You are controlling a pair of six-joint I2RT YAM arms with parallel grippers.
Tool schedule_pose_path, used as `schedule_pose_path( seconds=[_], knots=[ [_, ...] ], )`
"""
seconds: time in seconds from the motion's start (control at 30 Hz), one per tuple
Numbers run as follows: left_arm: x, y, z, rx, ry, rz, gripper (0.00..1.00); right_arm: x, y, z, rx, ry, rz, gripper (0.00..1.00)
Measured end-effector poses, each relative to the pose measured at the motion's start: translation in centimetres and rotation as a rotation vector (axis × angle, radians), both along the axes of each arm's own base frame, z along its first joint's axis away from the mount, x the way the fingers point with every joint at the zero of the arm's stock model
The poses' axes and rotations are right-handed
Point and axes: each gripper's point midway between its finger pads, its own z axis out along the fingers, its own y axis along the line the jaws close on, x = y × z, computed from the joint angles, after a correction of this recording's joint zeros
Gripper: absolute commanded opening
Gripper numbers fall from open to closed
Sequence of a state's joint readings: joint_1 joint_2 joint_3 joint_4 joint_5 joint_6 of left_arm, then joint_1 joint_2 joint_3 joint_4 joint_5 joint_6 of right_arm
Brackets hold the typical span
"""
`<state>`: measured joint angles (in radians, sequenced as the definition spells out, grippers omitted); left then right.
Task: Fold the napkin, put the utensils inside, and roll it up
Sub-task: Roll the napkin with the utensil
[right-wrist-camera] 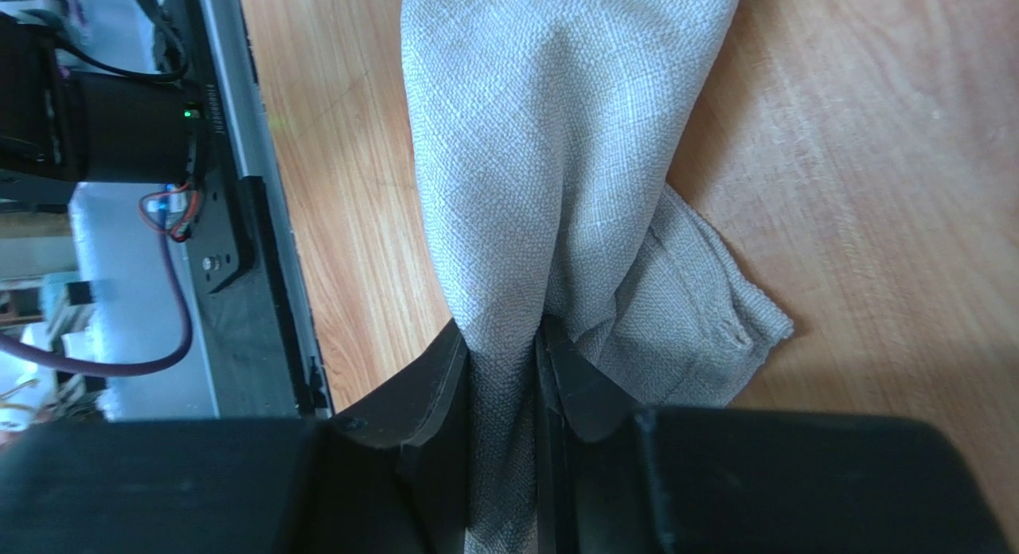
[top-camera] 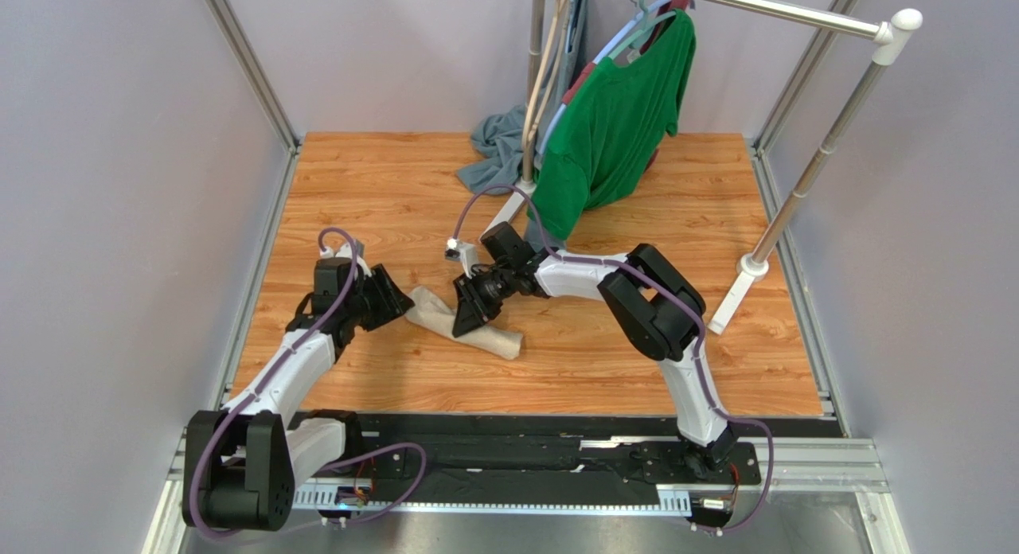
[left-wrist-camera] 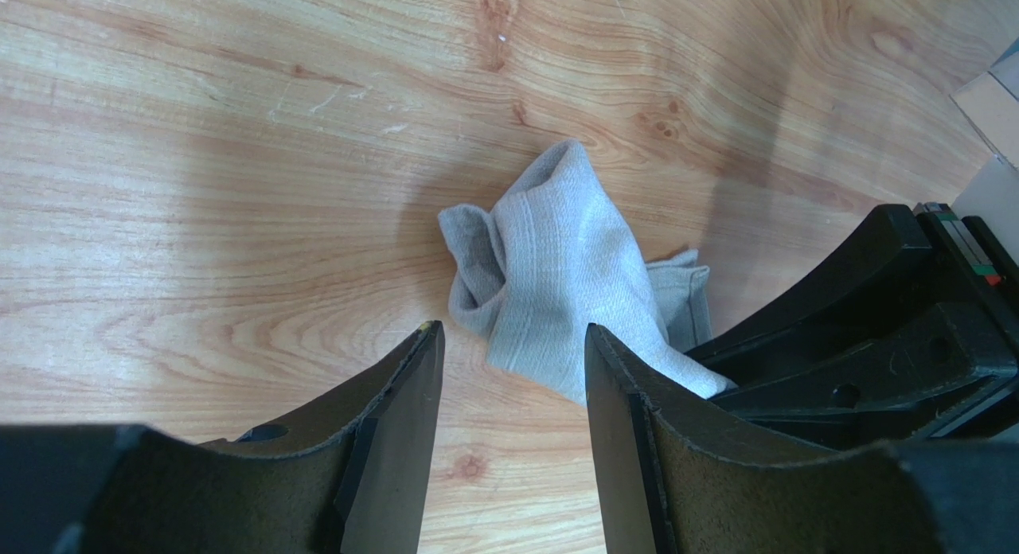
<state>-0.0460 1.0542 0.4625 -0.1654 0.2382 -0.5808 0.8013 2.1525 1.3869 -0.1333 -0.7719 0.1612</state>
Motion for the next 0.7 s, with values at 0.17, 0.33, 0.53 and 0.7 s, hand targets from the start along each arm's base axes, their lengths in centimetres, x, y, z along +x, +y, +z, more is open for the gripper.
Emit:
schedule_pose_path(
  seconds=[0.17, 0.33, 0.53, 0.7],
  knots=[
    [0.2, 0.0, -0.8, 0.001, 0.011, -0.001, 0.52, -0.4, 0.1, 0.0, 0.024, 0.072, 0.017, 0.11],
    [0.7, -0.2, -1.1, -0.007, 0.001, -0.011, 0.43, -0.5, 0.1, 0.0, 0.047, 0.127, 0.029, 0.11],
    [1.0, -0.6, -1.6, -0.018, -0.003, -0.027, 0.1, -0.5, 0.0, 0.0, 0.062, 0.164, 0.034, 0.25],
    [1.0, -0.8, -2.0, -0.029, 0.007, -0.041, 0.0, -0.6, 0.0, 0.1, 0.056, 0.176, 0.024, 0.58]
  ],
)
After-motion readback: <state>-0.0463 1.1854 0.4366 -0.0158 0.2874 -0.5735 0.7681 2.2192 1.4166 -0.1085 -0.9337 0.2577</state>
